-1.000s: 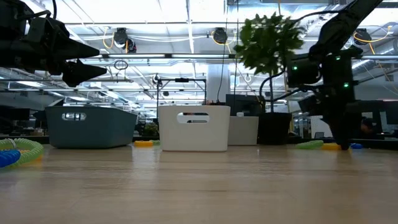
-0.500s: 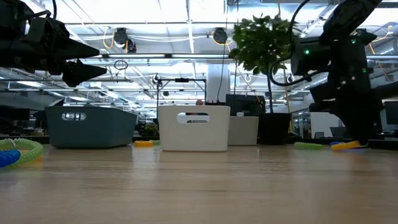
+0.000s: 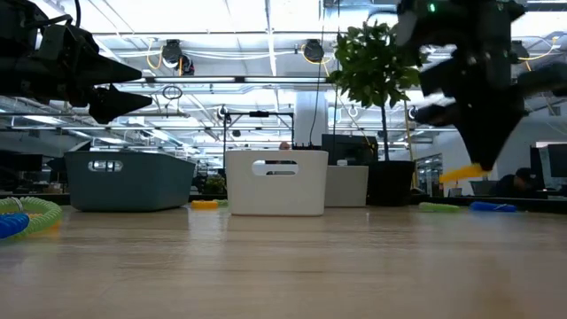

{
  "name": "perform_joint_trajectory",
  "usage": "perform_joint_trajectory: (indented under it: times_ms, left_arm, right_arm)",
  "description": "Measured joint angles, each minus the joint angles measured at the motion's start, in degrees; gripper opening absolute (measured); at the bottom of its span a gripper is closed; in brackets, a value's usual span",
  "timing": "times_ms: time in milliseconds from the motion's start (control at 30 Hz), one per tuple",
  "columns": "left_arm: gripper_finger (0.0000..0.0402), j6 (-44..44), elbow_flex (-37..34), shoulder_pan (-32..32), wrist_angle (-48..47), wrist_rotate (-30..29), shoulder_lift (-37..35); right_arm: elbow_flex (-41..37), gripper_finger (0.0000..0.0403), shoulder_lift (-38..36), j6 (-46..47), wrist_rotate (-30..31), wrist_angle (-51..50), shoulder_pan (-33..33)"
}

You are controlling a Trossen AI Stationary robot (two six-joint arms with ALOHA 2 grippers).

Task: Sort spring keychains
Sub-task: Put the yellow spring keychain into the gray bin

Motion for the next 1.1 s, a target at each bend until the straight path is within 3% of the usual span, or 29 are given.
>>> perform_joint_trajectory:
  times_ms: [667, 833, 1100]
  left_arm:
    - [0.0379, -0.01, -0.01, 0.00, -0.01, 0.01, 0.01]
    - [0.0379, -0.01, -0.01, 0.00, -0.01, 0.01, 0.02]
    - [0.0379, -0.01, -0.01, 0.01, 0.01, 0.02, 0.00]
  right_arm:
    - [30.95, 0.0000, 18.12, 26.24, -0.08, -6.52, 11.45]
    - [37.79, 0.0000, 23.54, 26.53, -0.02, -6.08, 13.24]
    - [50.17, 0.0000, 32.35, 13.73, 0.36, -6.46, 11.41]
